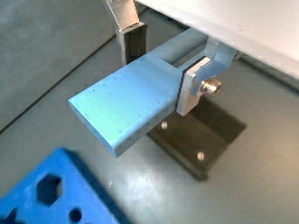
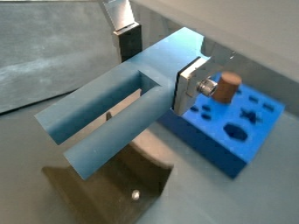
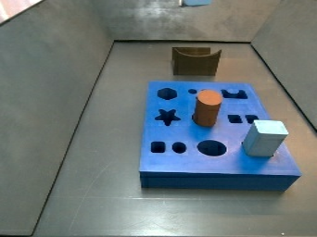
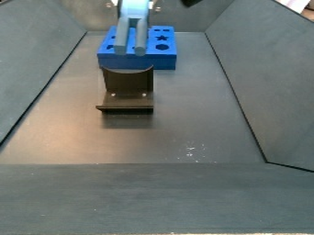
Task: Pick up the square-circle object. Move up. Rotate the square-circle object. Place the square-circle object on the fixture. Regrasp the square-circle object. Move to above the board. Insert the square-circle object.
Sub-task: Place the square-circle object on the fixture.
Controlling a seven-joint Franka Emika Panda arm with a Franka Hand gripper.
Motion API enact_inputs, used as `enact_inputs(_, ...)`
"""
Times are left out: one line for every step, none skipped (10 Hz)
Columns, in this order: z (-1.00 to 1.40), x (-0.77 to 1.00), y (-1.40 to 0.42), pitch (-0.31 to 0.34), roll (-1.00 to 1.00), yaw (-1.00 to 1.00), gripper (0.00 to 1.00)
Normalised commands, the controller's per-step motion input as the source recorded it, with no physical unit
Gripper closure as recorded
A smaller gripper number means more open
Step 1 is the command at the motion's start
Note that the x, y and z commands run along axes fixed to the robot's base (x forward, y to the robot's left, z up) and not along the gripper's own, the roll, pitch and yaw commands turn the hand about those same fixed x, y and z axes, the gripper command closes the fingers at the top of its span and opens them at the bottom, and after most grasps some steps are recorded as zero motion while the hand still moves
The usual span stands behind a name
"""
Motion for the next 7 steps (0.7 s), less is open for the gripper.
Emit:
enact_inputs(-0.02,0.32,0.03,0.044,-1.0,-0.05,1.0)
enact_inputs(-0.02,0.23,0.04,0.059,-1.0,-0.06,1.0)
enact_inputs(-0.01,0.12,0.04,0.078,-0.96,-0.08,1.0)
enact_inputs(-0.01,0.06,0.04,0.062,-0.79,-0.08,1.0)
enact_inputs(-0.01,0.05,0.04,0.048,-0.67,-0.09,1.0)
enact_inputs(-0.02,0.07,0.04,0.046,-0.37,-0.09,1.0)
enact_inputs(-0.01,0.07,0.03,0.049,-0.28,-0.08,1.0)
